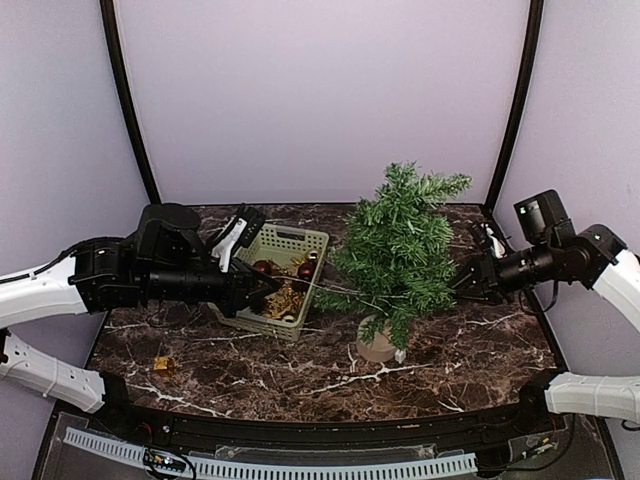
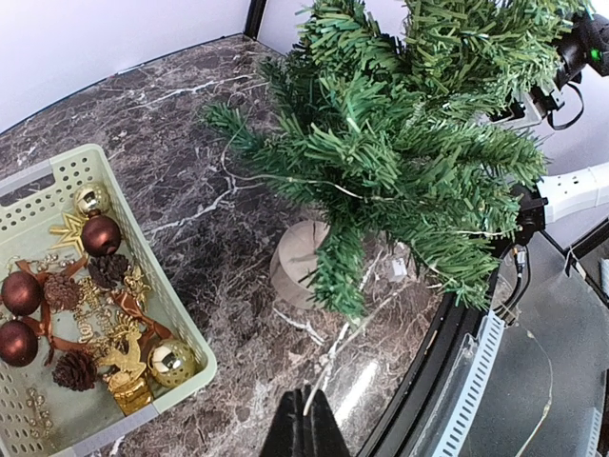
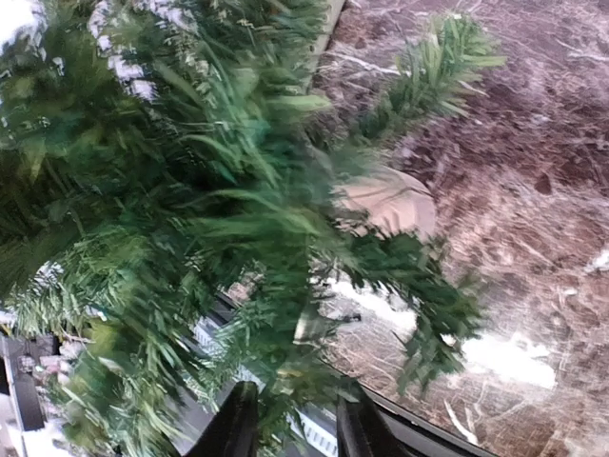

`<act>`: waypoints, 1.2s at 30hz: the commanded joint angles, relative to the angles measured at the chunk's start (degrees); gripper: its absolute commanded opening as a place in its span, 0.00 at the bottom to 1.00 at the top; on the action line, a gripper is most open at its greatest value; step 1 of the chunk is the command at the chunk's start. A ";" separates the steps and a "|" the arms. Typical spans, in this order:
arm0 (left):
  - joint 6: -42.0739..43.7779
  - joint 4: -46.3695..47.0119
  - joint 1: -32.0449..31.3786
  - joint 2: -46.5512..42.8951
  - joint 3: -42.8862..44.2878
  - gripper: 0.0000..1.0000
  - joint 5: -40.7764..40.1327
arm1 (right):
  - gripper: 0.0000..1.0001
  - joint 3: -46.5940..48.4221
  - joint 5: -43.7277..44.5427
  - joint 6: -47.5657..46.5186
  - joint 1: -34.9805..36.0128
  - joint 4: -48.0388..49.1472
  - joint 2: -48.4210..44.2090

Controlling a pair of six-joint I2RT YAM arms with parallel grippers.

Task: Decorate the small christmas tree
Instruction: Wrap the side of the string light in the gap of the branches.

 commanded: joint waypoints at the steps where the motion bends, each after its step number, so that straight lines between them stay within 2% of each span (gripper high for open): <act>1: 0.33 -0.01 0.56 -1.06 -1.29 0.00 1.11 | 0.33 3.37 4.01 -1.10 -0.19 -4.94 -1.99; 6: 0.64 0.73 1.20 -0.99 -0.73 0.00 0.32 | 0.49 8.27 8.22 -1.53 -0.15 -9.52 -3.18; 8: 1.02 2.21 1.35 -1.29 -0.50 0.00 1.13 | 0.62 10.70 10.13 -2.05 -0.16 -9.95 -4.09; 11: 1.56 3.80 1.53 -1.22 1.07 0.00 3.45 | 0.76 13.87 10.00 -4.23 -0.19 -6.39 -7.11; 14: 1.74 4.09 1.64 0.12 3.26 0.00 5.38 | 0.82 13.46 3.57 -6.71 -0.05 0.68 -11.79; 19: 2.05 4.84 1.77 1.73 6.67 0.00 8.06 | 0.80 5.15 -6.27 -3.96 0.00 13.79 -21.34; 24: 2.93 4.98 1.87 1.56 7.36 0.00 9.14 | 0.74 -2.92 -6.77 -0.07 -0.08 23.04 -27.57; 29: 5.22 6.22 1.91 -0.08 6.28 0.00 13.08 | 0.73 -4.31 -4.56 -2.66 -0.12 21.68 -26.90; 36: 6.70 4.64 2.15 -0.10 7.62 0.00 12.60 | 0.74 -1.97 1.08 -7.27 -0.05 19.32 -20.96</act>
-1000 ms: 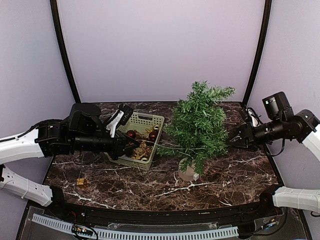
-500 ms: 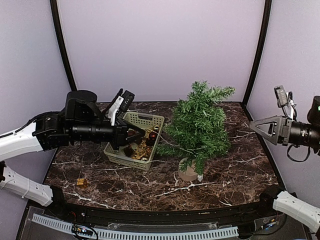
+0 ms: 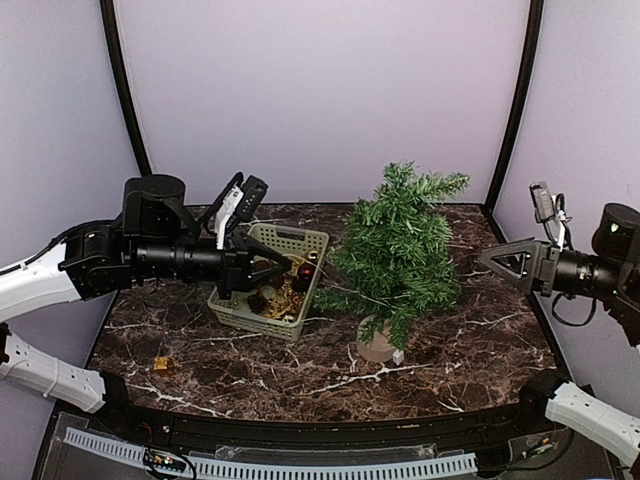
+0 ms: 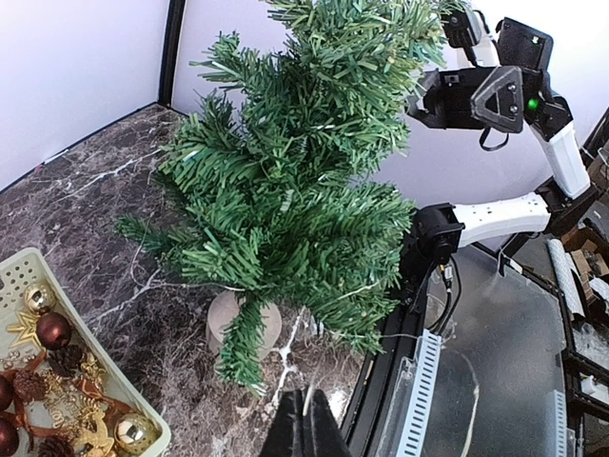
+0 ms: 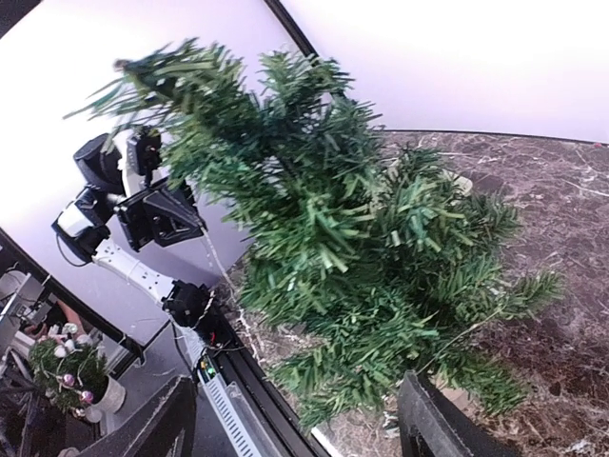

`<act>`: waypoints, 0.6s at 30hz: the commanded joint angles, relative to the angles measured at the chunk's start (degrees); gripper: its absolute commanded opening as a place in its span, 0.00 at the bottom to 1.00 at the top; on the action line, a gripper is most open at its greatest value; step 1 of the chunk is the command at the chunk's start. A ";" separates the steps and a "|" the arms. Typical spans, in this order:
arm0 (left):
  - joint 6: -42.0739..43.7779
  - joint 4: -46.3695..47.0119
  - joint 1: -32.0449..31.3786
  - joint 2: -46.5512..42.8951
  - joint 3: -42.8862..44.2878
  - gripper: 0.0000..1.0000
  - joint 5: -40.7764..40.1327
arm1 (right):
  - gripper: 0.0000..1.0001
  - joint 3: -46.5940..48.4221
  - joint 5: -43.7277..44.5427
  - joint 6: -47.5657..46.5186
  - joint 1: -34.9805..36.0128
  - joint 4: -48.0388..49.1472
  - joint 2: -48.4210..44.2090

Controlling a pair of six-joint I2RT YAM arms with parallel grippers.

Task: Decorate the small christmas tree
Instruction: Wrap the side of the string light in the gap of the branches.

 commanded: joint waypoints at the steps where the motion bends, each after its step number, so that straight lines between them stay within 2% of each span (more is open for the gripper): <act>1: 1.84 0.41 0.68 -0.73 2.10 0.00 1.29 | 0.75 2.53 5.28 -3.64 -0.07 1.40 4.54; 8: 1.95 -1.80 1.38 1.72 4.76 0.00 -0.10 | 0.74 3.68 8.21 -5.25 1.86 2.35 10.04; 15: 1.78 -2.23 2.70 4.14 7.14 0.00 0.91 | 0.70 5.15 21.87 -6.58 15.03 3.49 15.31; 18: 1.71 -2.41 3.77 4.98 7.76 0.00 1.66 | 0.65 5.64 23.63 -7.69 20.62 5.00 18.59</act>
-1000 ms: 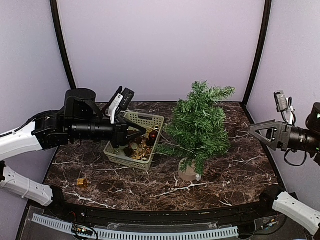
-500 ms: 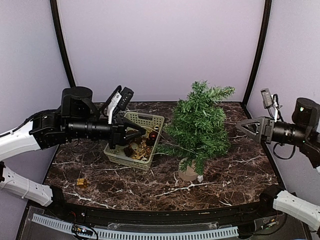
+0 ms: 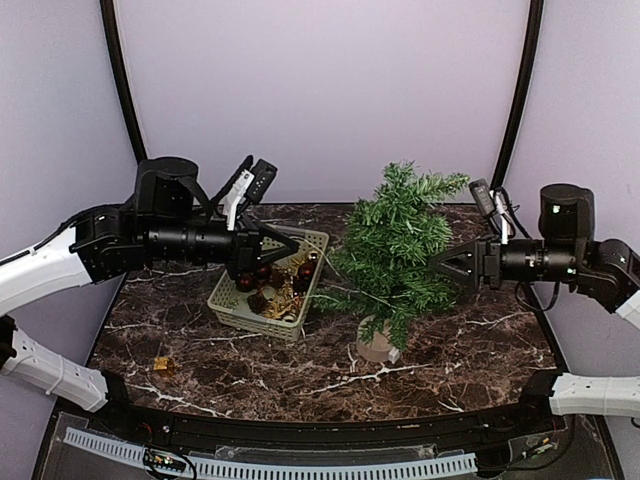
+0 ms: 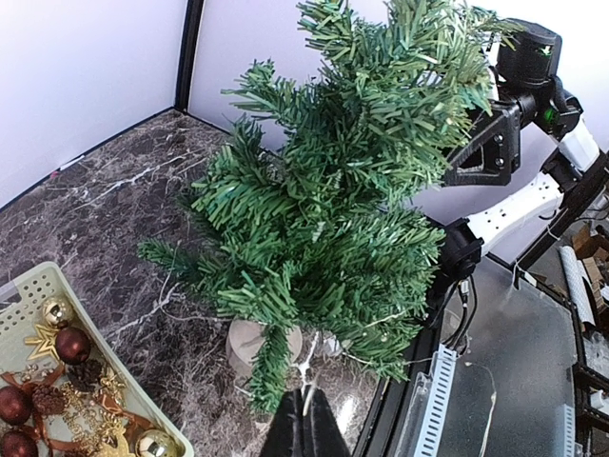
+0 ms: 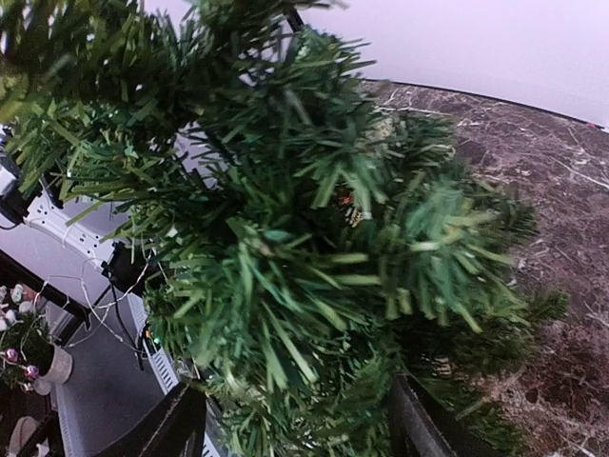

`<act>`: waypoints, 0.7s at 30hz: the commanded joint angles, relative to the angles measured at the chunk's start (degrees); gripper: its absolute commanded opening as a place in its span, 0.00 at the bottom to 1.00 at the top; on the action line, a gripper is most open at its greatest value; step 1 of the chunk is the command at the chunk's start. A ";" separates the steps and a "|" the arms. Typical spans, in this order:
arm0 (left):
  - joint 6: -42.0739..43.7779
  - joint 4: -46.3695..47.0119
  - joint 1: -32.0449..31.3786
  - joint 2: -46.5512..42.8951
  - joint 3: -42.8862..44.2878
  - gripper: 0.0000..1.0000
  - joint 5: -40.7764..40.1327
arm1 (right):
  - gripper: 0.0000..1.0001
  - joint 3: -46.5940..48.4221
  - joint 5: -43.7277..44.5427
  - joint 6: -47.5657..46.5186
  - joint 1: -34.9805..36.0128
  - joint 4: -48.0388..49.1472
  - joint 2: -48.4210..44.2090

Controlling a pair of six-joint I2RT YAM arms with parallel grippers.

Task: Decorate the small christmas tree
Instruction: Wrap the side of the string light in the gap of the branches.

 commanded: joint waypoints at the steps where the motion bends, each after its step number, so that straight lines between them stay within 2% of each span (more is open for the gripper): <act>1: 0.30 -0.80 1.35 0.61 2.31 0.00 1.54 | 0.65 2.00 7.17 -2.10 7.21 4.93 3.29; 10: 0.65 -0.35 2.67 0.71 2.04 0.00 4.04 | 0.54 -3.20 9.68 -0.93 15.06 11.29 -2.39; 12: 0.57 -0.42 2.82 0.72 2.18 0.00 4.28 | 0.51 -4.49 11.64 -0.64 18.70 12.81 -2.81; 21: 0.19 -0.55 3.34 0.55 2.29 0.00 5.67 | 0.44 -3.42 29.90 -1.47 34.63 11.61 4.02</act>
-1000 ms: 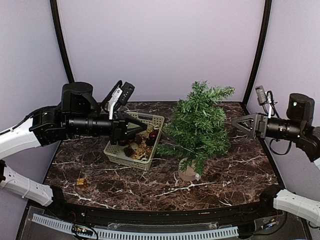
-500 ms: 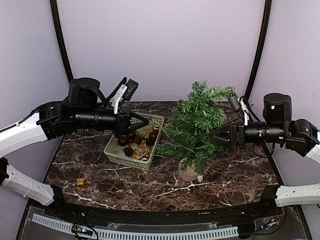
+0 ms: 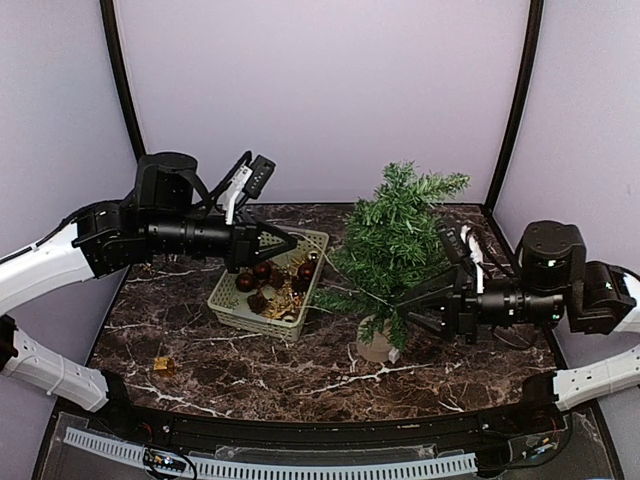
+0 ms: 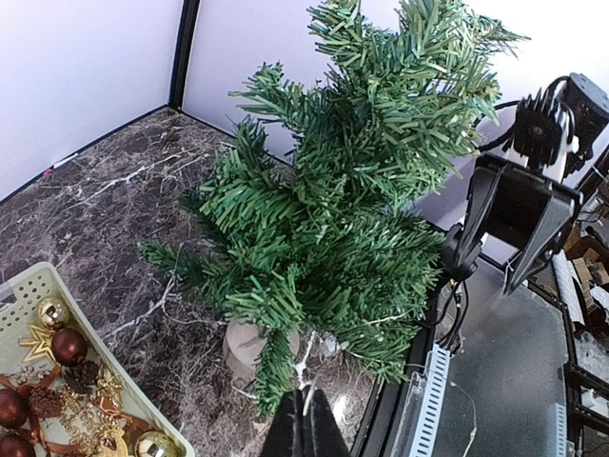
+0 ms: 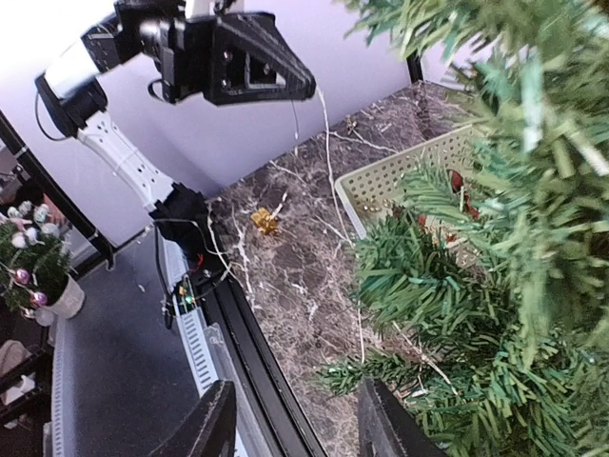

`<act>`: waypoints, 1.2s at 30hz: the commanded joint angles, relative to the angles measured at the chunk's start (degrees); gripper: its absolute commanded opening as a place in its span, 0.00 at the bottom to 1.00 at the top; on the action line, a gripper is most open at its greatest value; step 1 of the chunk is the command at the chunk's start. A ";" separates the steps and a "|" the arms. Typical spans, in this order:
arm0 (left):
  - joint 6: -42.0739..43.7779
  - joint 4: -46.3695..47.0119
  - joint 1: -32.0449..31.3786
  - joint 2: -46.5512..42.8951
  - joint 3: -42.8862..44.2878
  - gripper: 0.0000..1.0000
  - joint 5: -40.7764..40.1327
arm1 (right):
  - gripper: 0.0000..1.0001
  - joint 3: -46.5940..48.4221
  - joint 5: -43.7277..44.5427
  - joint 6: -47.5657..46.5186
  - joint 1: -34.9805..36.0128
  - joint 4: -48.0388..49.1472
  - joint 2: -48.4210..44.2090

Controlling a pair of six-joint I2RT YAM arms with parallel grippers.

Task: Decorate the small christmas tree
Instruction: Wrap the side of the string light in the gap of the branches.

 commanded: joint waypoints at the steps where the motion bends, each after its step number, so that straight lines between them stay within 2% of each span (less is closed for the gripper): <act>1: 0.17 -0.31 0.43 -0.61 1.51 0.00 1.56 | 0.43 1.23 12.87 -0.08 4.91 0.67 3.70; 12: 0.41 -0.01 0.61 -0.65 1.41 0.00 2.71 | 0.35 4.73 21.62 -0.05 8.01 -4.51 9.34; 23: 0.43 0.33 0.64 -0.71 1.17 0.00 3.13 | 0.27 5.48 19.96 -0.31 8.57 -6.18 12.29; 25: 0.42 0.37 0.70 -0.59 1.08 0.00 3.22 | 0.22 5.63 19.92 -0.30 8.74 -6.14 12.76; 29: 1.01 0.24 0.71 -0.76 0.79 0.00 3.07 | 0.01 7.22 19.47 -0.23 9.26 -6.41 12.87; 31: 1.06 0.03 0.84 -1.02 0.59 0.00 2.73 | 0.00 8.86 18.75 -0.14 9.42 -6.92 12.48; 35: 1.65 -0.15 1.02 -2.32 0.36 0.16 2.76 | 0.00 13.96 17.59 0.04 9.45 -9.54 12.44; 36: 2.14 -0.43 0.99 -2.92 0.47 0.23 2.73 | 0.00 15.21 17.35 -0.03 9.41 -10.30 12.62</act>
